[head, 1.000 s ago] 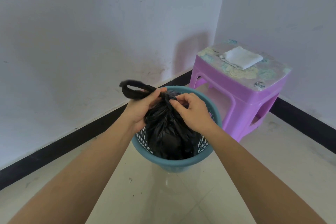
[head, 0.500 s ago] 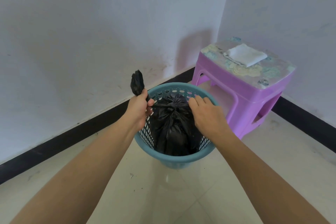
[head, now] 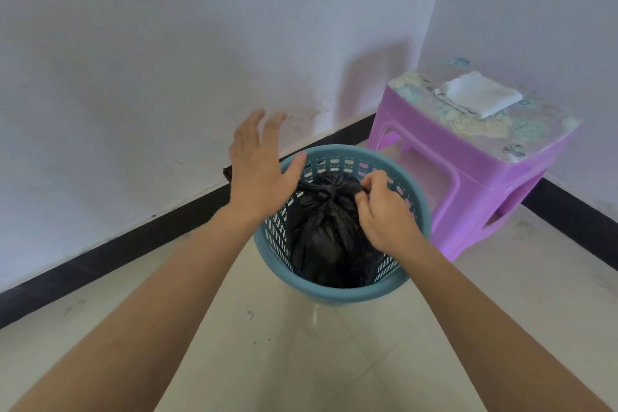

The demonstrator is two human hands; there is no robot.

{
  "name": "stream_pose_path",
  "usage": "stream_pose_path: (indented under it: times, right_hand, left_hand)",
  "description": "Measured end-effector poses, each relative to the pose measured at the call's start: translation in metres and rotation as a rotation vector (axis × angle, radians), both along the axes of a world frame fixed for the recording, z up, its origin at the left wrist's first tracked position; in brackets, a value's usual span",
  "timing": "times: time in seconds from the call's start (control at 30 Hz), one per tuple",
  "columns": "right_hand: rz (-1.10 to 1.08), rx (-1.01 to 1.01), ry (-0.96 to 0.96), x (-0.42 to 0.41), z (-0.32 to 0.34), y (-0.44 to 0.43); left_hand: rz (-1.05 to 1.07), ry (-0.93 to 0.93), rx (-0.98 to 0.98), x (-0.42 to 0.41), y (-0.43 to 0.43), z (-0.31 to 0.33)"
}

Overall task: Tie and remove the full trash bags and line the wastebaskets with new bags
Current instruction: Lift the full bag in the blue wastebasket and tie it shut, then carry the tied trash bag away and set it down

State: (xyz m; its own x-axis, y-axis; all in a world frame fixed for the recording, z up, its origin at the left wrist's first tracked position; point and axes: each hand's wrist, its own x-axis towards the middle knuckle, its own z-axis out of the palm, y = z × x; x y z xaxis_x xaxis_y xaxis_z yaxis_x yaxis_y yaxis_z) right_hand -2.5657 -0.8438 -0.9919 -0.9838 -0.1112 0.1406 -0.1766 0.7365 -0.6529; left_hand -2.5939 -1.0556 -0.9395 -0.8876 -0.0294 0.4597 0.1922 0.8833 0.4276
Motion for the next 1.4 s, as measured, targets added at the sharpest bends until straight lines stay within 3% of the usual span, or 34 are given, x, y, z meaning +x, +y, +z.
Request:
stream_pose_path:
  times: [0.07, 0.17, 0.27, 0.43, 0.6, 0.73, 0.9, 1.07, 1.23, 1.4]
  right_hand:
    - [0.03, -0.035, -0.002, 0.0, -0.003, -0.004]
    - [0.056, -0.05, -0.017, -0.002, -0.005, -0.007]
    - [0.06, -0.033, -0.081, -0.002, -0.008, -0.004]
    - [0.142, 0.056, -0.225, 0.001, 0.001, 0.0]
    - [0.148, 0.175, -0.208, 0.004, 0.055, 0.0]
    - [0.08, 0.132, -0.157, 0.006, 0.158, 0.002]
    - [0.154, 0.16, -0.113, 0.014, 0.314, -0.005]
    - [0.259, 0.179, -0.017, 0.017, 0.521, -0.031]
    - [0.352, 0.184, 0.148, 0.026, 0.732, -0.068]
    - [0.522, 0.119, 0.263, 0.05, 0.834, -0.112]
  left_hand:
    - [-0.177, -0.26, 0.004, 0.002, 0.008, -0.021]
    - [-0.247, -0.594, -0.065, 0.009, 0.016, -0.05]
    - [-0.258, -0.584, -0.111, 0.01, 0.018, -0.054]
    - [-0.248, -0.57, 0.055, 0.011, 0.02, -0.044]
    - [-0.194, -0.555, 0.198, 0.03, 0.036, 0.016]
    - [-0.185, -0.554, 0.352, 0.041, 0.046, 0.121]
    - [-0.148, -0.54, 0.472, 0.066, 0.04, 0.274]
    - [-0.091, -0.528, 0.512, 0.081, 0.002, 0.475]
    - [0.036, -0.375, 0.53, 0.116, -0.05, 0.68]
    - [0.216, -0.332, 0.459, 0.186, -0.088, 0.771]
